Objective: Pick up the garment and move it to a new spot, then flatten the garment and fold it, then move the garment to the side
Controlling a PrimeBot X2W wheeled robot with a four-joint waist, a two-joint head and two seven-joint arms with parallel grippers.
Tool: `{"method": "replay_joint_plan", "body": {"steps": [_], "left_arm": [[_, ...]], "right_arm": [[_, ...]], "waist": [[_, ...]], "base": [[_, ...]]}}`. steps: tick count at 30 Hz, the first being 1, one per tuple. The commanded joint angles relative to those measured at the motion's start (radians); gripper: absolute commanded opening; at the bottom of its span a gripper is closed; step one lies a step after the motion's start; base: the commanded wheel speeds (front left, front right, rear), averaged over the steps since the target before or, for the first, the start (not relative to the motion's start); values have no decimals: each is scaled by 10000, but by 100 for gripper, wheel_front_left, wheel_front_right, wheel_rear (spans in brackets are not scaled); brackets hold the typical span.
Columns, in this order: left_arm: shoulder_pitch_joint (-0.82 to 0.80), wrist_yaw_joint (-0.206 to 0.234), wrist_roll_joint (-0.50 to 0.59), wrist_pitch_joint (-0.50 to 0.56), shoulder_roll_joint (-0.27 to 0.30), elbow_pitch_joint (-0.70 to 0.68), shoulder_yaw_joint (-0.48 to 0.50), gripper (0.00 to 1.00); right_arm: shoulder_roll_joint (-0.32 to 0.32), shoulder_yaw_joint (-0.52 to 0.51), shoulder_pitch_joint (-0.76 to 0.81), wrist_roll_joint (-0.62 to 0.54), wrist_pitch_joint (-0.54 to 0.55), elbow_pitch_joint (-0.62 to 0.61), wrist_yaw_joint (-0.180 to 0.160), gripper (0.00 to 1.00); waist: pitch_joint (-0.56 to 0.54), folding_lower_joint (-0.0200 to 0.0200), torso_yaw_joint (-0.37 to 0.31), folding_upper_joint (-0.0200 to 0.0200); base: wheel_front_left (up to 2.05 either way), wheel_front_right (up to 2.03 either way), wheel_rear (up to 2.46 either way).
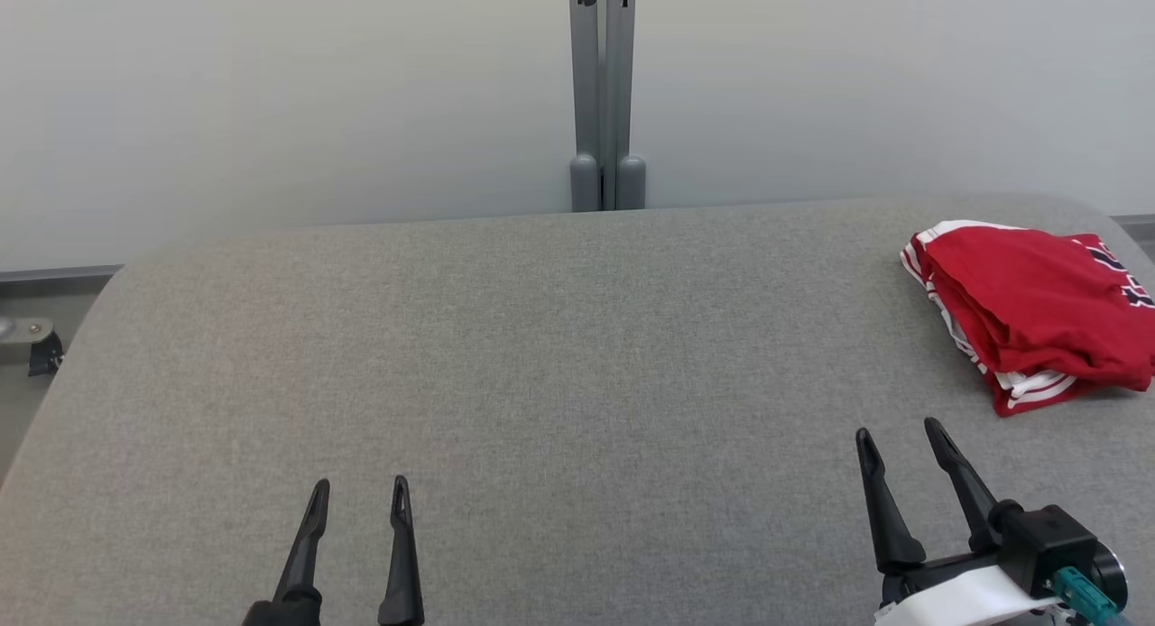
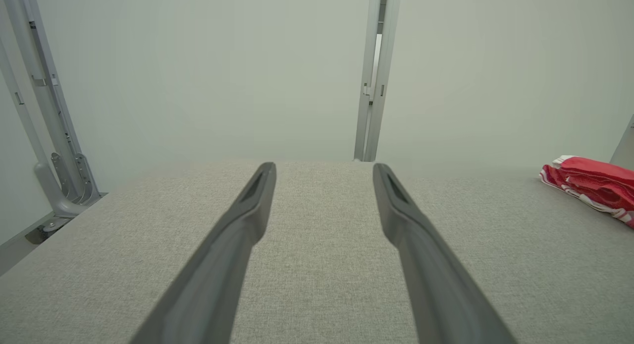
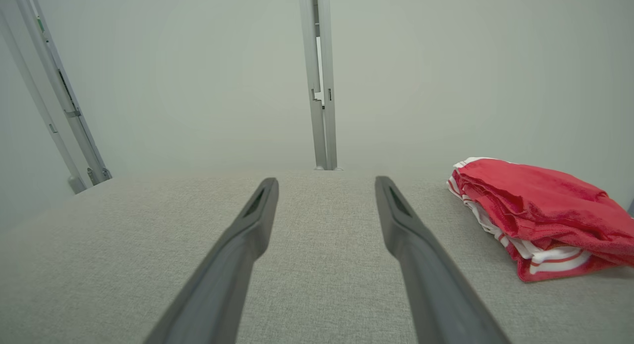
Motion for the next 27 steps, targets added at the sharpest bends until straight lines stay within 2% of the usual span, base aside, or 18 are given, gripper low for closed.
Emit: {"method": "replay_joint_plan", "body": {"steps": [1, 6, 23, 24, 27], "left_arm": [[212, -70, 132, 1, 36, -41, 45, 100], [438, -182, 185, 1, 36, -116, 88, 100], [391, -122, 19, 1, 36, -116, -8, 100], [382, -162, 34, 1, 2, -94, -10, 0], [410, -161, 13, 2, 0, 164, -26, 0]], "right_arm": [[41, -69, 197, -76, -23, -98, -11, 100], [97, -132, 525, -107, -23, -56, -11, 100], [108, 90, 590, 86, -24, 136, -12, 100], [135, 88, 538, 60, 0, 143, 0, 0], [167, 102, 583, 69, 12, 396, 2, 0]], "waist": [[-225, 0, -87, 0], [-427, 0, -146, 0], [-423, 0, -130, 0], [-422, 0, -130, 0], [-418, 0, -130, 0]], "base": [[0, 0, 0], [0, 0, 0], [0, 0, 0], [0, 0, 0], [0, 0, 0]]}}
